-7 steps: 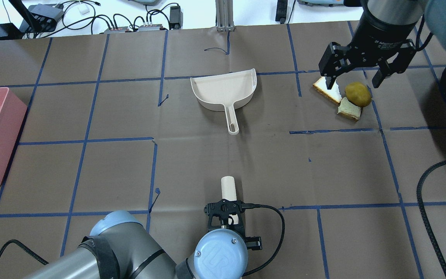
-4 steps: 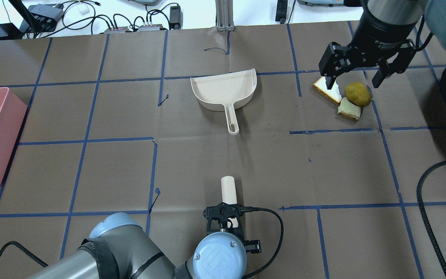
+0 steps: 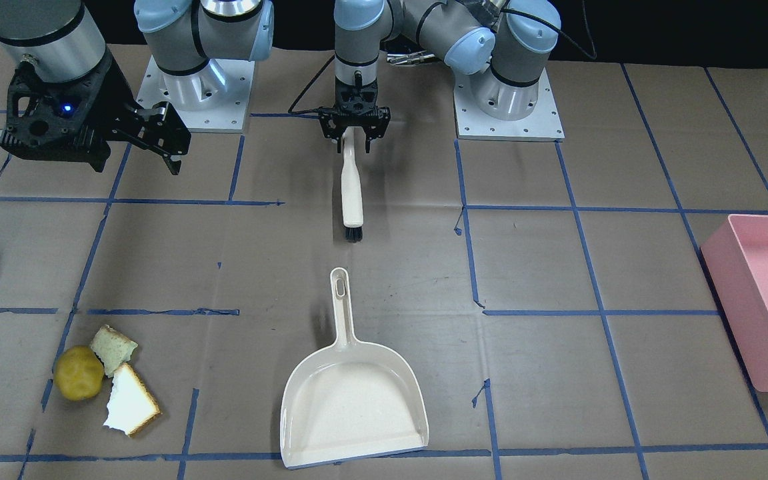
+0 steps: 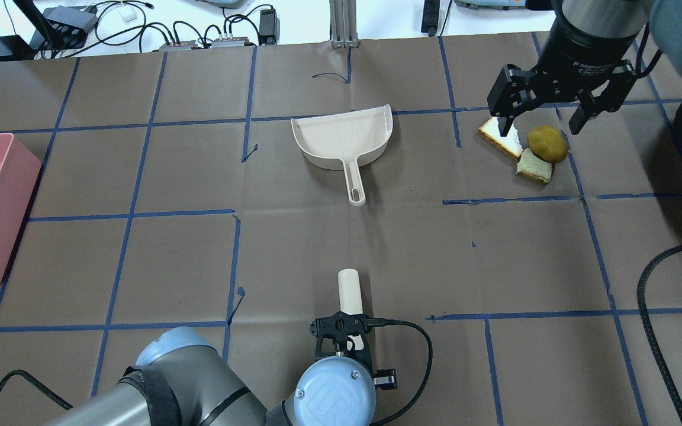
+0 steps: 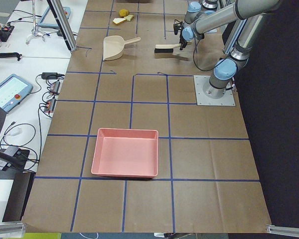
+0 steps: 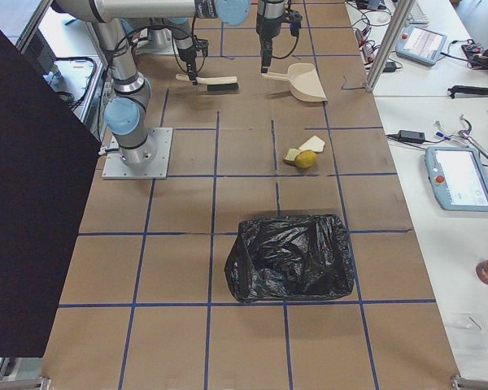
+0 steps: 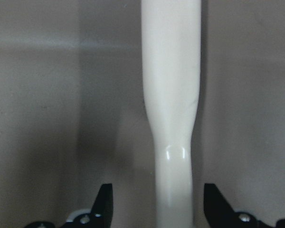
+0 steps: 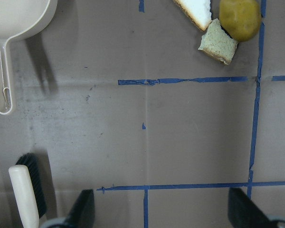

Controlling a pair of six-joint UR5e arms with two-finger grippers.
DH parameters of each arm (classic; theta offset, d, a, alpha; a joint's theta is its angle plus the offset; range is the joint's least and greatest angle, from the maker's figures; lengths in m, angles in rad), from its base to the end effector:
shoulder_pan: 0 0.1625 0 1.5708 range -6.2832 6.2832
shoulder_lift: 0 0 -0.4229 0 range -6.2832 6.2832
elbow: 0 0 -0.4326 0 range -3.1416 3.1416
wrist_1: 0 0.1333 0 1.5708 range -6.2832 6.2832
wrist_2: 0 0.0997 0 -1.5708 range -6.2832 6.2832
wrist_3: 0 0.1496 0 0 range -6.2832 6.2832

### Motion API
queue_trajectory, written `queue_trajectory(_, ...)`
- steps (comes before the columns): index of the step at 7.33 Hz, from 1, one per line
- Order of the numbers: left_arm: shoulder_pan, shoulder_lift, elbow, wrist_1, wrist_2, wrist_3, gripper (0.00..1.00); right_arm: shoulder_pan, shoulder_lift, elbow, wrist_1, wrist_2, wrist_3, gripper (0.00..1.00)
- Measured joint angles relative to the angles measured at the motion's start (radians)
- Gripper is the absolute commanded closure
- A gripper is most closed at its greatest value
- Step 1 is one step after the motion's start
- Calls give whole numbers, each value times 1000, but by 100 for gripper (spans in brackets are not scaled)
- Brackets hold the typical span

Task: Sweep and dump trash in nearest bin
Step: 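Close the left gripper on the brush handle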

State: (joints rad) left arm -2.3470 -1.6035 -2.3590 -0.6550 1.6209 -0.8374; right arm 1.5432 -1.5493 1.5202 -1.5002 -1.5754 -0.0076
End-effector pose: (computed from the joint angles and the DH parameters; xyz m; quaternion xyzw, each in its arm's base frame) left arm -0.3855 -0.2130 0.1293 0.0317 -0.9981 0.0509 0.0169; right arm 0.1178 -0.5384 0.4443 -0.0099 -0.9997 -0.0208 0.0019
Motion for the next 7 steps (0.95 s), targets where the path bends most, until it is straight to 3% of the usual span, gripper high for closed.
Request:
queue_trajectory(2, 0, 1, 1, 0, -10, 1, 86, 0, 0, 0, 0, 0, 0, 0)
queue_trajectory(5, 3, 23, 8, -2, -42, 2, 90, 0, 0, 0, 0, 0, 0, 0)
queue_trajectory(7, 25, 90, 22, -50, -39, 8, 93, 0, 0, 0, 0, 0, 0, 0)
